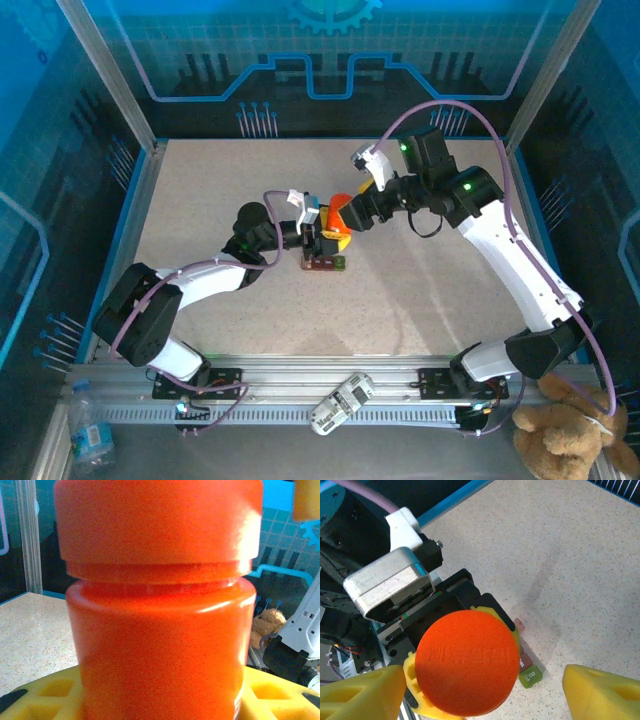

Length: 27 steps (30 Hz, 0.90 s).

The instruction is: Sort the pills into containers

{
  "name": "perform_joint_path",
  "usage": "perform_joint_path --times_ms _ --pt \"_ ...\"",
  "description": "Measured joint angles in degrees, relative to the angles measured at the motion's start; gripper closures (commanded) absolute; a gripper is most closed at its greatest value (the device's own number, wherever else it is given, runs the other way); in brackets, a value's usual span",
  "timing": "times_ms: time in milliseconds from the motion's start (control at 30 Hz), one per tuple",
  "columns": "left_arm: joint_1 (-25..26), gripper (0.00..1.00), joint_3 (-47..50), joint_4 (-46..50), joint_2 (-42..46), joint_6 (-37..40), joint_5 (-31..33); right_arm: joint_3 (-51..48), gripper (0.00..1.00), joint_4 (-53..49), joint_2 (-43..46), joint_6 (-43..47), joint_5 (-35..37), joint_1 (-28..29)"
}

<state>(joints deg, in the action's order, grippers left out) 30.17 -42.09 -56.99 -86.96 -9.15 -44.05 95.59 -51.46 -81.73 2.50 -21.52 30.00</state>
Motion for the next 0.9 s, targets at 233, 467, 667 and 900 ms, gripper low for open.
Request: perform_joint_path --times_ms 233,467,667,900 --pt "0.0 1.00 0.0 0.2 0.0 0.0 0.0 1.2 0.38 -0.3 -1.9 0.2 -0.7 0.1" --pt "-0.1 1.00 0.0 0.6 0.0 0.0 0.1 1.7 0.50 -0.8 -2.2 -0.1 -1.5 0.7" --pt "-0.1 1.00 0.0 1.4 0.0 0.0 0.3 0.3 0.51 0.4 -1.9 -2.3 -1.2 0.8" --pt "-0.5 1.00 0.0 6.9 0.0 0.6 1.7 -9.7 0.55 11.6 1.9 -13.3 8.8 4.9"
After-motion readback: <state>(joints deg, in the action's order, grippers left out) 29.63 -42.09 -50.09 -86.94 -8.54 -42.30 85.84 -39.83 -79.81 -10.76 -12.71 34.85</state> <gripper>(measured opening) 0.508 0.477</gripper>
